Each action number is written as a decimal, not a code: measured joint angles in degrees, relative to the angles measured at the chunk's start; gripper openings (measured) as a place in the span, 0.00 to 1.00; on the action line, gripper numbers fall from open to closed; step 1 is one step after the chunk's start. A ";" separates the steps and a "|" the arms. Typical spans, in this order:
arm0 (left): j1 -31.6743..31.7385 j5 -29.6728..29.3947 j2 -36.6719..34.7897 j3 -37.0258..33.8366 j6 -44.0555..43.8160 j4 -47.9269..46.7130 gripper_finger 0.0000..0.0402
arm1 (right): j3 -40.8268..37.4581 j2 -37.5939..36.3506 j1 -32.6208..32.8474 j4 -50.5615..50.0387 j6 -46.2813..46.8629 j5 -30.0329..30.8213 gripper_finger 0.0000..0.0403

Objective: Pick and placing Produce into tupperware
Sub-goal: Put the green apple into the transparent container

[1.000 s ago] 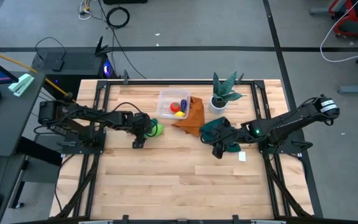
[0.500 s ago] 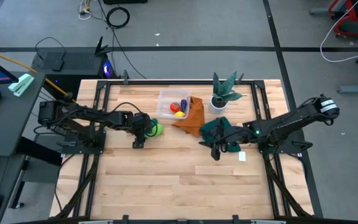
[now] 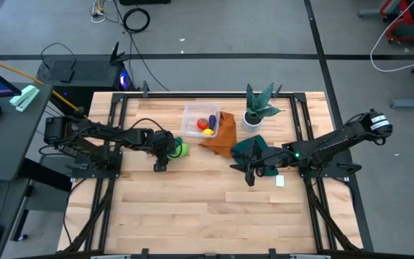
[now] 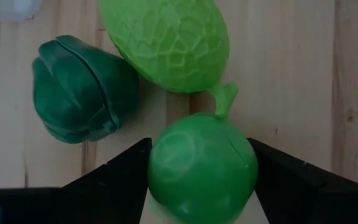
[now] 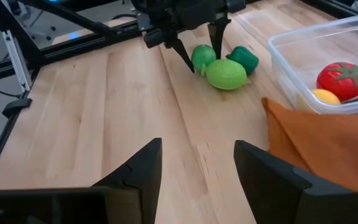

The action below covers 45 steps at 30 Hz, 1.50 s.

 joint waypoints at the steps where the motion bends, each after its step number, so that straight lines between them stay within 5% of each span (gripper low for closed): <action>1: 0.00 0.00 0.00 0.00 -0.01 -0.01 0.64 | 0.00 0.01 0.00 -0.04 0.00 0.33 0.41; 15: 0.02 -1.72 -0.73 0.09 1.22 -0.87 0.61 | 0.00 0.00 0.00 -0.09 0.91 1.22 0.41; 28: 0.07 -2.41 -1.68 12.25 3.08 -10.35 0.62 | 0.00 0.00 0.00 -0.09 0.92 1.27 0.41; 45: 6.03 -3.23 -1.64 20.68 7.88 -3.31 0.61 | 0.00 -0.01 0.00 -0.10 0.85 1.29 0.41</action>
